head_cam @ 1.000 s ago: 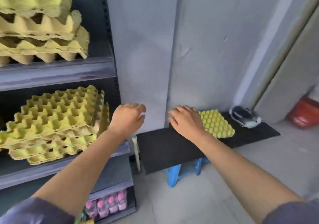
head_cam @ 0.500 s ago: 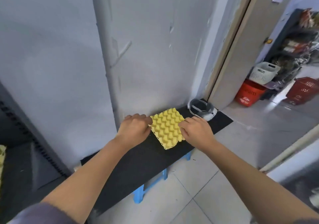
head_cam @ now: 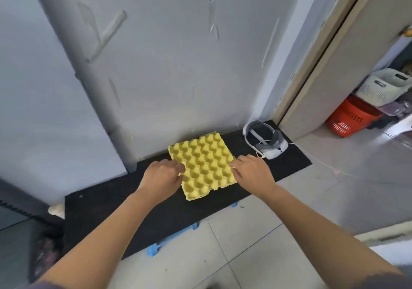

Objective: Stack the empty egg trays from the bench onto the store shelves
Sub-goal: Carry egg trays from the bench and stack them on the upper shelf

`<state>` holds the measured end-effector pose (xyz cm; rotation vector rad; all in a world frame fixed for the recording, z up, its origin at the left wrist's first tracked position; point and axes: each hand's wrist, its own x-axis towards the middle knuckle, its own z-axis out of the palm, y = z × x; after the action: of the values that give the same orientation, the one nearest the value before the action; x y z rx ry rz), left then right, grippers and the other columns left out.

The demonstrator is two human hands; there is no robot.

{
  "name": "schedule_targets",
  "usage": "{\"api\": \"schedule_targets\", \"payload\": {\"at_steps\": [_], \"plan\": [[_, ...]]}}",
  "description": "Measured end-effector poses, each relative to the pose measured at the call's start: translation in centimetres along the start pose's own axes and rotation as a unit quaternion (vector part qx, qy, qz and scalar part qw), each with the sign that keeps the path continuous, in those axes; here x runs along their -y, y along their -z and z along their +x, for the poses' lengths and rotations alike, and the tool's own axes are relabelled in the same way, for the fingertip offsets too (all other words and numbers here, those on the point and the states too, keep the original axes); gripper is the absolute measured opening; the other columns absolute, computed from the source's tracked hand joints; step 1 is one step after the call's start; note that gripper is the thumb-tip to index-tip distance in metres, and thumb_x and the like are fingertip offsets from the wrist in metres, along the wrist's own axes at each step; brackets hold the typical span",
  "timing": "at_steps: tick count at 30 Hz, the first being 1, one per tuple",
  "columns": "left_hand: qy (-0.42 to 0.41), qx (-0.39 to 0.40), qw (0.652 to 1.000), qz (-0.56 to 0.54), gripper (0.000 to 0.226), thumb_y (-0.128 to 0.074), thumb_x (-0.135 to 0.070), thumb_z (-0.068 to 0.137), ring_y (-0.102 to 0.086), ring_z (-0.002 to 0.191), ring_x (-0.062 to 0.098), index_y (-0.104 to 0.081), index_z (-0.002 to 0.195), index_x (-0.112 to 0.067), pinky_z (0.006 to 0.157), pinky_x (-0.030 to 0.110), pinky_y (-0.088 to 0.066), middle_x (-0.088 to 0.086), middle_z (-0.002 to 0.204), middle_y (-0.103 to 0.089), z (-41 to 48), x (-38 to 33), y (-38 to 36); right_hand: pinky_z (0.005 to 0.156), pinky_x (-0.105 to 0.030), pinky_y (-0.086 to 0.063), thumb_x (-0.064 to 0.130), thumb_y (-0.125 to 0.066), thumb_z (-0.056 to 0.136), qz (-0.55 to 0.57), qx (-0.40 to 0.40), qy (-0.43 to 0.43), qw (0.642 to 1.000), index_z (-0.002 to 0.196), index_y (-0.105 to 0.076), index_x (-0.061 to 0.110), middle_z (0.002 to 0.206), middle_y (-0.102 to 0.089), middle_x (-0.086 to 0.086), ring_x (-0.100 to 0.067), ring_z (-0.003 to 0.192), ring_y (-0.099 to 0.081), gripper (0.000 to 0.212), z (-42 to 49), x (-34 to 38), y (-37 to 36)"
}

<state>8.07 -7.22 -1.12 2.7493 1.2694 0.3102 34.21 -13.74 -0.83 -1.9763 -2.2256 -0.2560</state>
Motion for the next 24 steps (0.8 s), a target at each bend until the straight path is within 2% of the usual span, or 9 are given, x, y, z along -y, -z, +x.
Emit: {"api": "schedule_targets", "payload": {"at_steps": [4, 7, 11, 12, 14, 16, 19, 24], "plan": [[0.003, 0.01, 1.0, 0.019, 0.006, -0.072, -0.019, 0.072, -0.061, 0.058, 0.023, -0.07, 0.078, -0.017, 0.053, 0.031, -0.046, -0.003, 0.064, -0.063, 1.9, -0.5, -2.6, 0.044, -0.03, -0.046, 0.015, -0.07, 0.077, 0.028, 0.008, 0.013, 0.999, 0.078, -0.07, 0.019, 0.062, -0.06, 0.001, -0.021, 0.055, -0.057, 0.004, 1.4, -2.5, -2.6], [0.0, 0.02, 1.0, 0.018, 0.015, -0.08, -0.015, 0.062, -0.059, 0.052, 0.02, -0.07, 0.072, -0.019, 0.047, 0.028, -0.044, -0.006, 0.059, -0.059, 3.2, -0.6, -5.9, 0.044, -0.03, -0.046, 0.014, -0.069, 0.076, 0.044, 0.016, 0.02, 0.999, 0.08, -0.072, 0.018, 0.061, -0.061, 0.002, -0.021, 0.055, -0.058, 0.006, 2.0, -3.6, -5.6], [-0.006, 0.046, 0.999, 0.021, 0.018, -0.08, -0.017, 0.06, -0.059, 0.054, 0.018, -0.07, 0.073, -0.022, 0.048, 0.026, -0.042, -0.008, 0.059, -0.059, 4.2, -0.3, -11.4, 0.042, -0.027, -0.041, 0.02, -0.045, 0.08, 0.053, 0.03, 0.013, 0.998, 0.073, -0.07, 0.02, 0.056, -0.056, 0.004, -0.02, 0.05, -0.054, 0.026, 2.0, -4.5, -10.5], [-0.005, 0.052, 0.998, 0.027, 0.02, -0.082, -0.018, 0.059, -0.059, 0.054, 0.018, -0.07, 0.074, -0.023, 0.049, 0.027, -0.043, -0.008, 0.06, -0.06, 4.4, -0.2, -12.9, 0.041, -0.027, -0.04, 0.02, -0.046, 0.08, 0.051, 0.035, 0.013, 0.998, 0.073, -0.07, 0.019, 0.056, -0.055, 0.004, -0.02, 0.05, -0.054, 0.025, 1.9, -4.7, -11.9], [0.0, 0.064, 0.997, 0.035, 0.027, -0.085, -0.021, 0.054, -0.061, 0.057, 0.018, -0.071, 0.077, -0.023, 0.05, 0.028, -0.046, -0.008, 0.062, -0.061, 4.6, -0.1, -15.4, 0.042, -0.027, -0.04, 0.014, -0.061, 0.076, 0.053, 0.051, 0.006, 0.997, 0.078, -0.072, 0.019, 0.059, -0.058, 0.003, -0.021, 0.05, -0.054, 0.012, 1.7, -5.3, -14.3], [0.002, 0.068, 0.997, 0.043, 0.036, -0.086, -0.022, 0.049, -0.062, 0.06, 0.018, -0.072, 0.081, -0.022, 0.052, 0.029, -0.049, -0.007, 0.066, -0.063, 4.7, 0.0, -18.2, 0.043, -0.028, -0.042, 0.009, -0.071, 0.069, 0.069, 0.058, 0.001, 0.996, 0.08, -0.072, 0.017, 0.063, -0.062, 0.001, -0.023, 0.052, -0.057, 0.013, 1.3, -5.9, -17.2], [0.003, 0.072, 0.995, 0.075, 0.045, -0.088, -0.026, 0.045, -0.064, 0.066, 0.02, -0.072, 0.086, -0.021, 0.057, 0.031, -0.051, -0.004, 0.075, -0.066, 5.3, 0.1, -22.5, 0.048, -0.034, -0.05, 0.012, -0.069, 0.072, 0.073, 0.079, 0.021, 0.994, 0.089, -0.072, 0.016, 0.076, -0.066, -0.003, -0.027, 0.063, -0.062, 0.018, 0.9, -6.3, -21.7], [0.032, 0.057, 0.989, 0.133, 0.065, -0.087, -0.047, 0.044, -0.062, 0.08, 0.022, -0.068, 0.101, -0.023, 0.071, 0.035, -0.048, -0.001, 0.093, -0.066, 6.1, 0.4, -29.8, 0.07, -0.036, -0.052, 0.024, -0.077, 0.068, 0.046, 0.085, 0.095, 0.991, 0.113, -0.066, 0.021, 0.11, -0.065, -0.003, -0.028, 0.097, -0.062, 0.046, 1.5, -5.4, -28.6]]}}
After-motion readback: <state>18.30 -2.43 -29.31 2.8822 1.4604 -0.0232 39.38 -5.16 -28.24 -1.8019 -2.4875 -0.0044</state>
